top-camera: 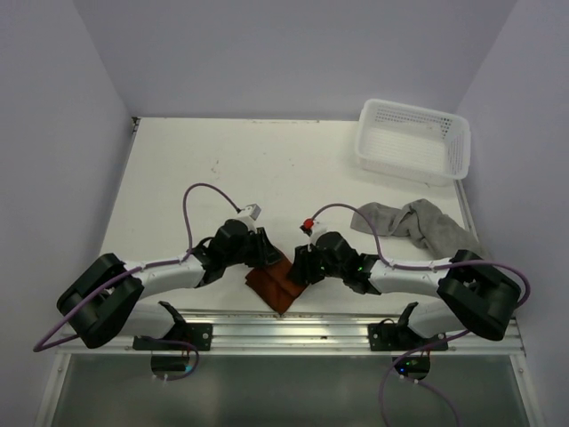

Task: Roll the towels
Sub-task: Roll the towel

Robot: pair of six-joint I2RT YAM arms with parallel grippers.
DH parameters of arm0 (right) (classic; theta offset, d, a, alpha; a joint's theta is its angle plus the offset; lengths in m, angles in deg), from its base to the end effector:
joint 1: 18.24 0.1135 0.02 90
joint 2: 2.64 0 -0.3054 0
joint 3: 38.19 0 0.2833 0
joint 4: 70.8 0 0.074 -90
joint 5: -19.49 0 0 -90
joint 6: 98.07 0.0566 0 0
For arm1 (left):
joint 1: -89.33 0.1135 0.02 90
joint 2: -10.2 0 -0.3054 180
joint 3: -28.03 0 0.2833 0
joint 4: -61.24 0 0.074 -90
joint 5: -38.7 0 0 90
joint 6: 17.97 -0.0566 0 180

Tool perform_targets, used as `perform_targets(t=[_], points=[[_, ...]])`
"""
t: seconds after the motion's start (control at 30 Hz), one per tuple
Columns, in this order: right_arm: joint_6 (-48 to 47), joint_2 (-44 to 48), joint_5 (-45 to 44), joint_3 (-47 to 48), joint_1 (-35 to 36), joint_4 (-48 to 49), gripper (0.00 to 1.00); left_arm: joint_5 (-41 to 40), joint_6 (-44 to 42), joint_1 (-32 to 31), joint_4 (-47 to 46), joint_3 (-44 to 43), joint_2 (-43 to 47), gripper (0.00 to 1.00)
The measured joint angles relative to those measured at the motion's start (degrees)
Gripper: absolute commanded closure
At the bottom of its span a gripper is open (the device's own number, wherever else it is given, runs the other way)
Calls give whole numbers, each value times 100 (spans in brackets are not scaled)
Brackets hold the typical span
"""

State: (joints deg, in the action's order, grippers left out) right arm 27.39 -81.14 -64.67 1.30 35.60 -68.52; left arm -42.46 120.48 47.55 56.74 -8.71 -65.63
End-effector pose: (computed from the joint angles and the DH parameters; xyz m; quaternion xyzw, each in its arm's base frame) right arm 0.1627 0.2324 0.1565 -0.1651 0.8776 0.3470 0.2865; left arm 0.1971 -0.1878 0.1572 -0.0156 0.8833 -0.3766 0.2788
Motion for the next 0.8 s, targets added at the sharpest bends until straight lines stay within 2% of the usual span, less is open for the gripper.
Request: perform_targets(t=[0.13,0.27,0.53,0.8], points=[[-4,-17,11,-127,39,229,66,-4,-4,-4,70,-37,0,70],[-170,20,-332,-122,332,205,71,-28,-26,-4,282,-190,17,69],[-531,90,-1596,55,1231,-146,71,-234,-164,-4,820,-647,262,68],[-857,87,-3211,428,2120,-835,71,-254,-160,-2,920,-732,492,68]])
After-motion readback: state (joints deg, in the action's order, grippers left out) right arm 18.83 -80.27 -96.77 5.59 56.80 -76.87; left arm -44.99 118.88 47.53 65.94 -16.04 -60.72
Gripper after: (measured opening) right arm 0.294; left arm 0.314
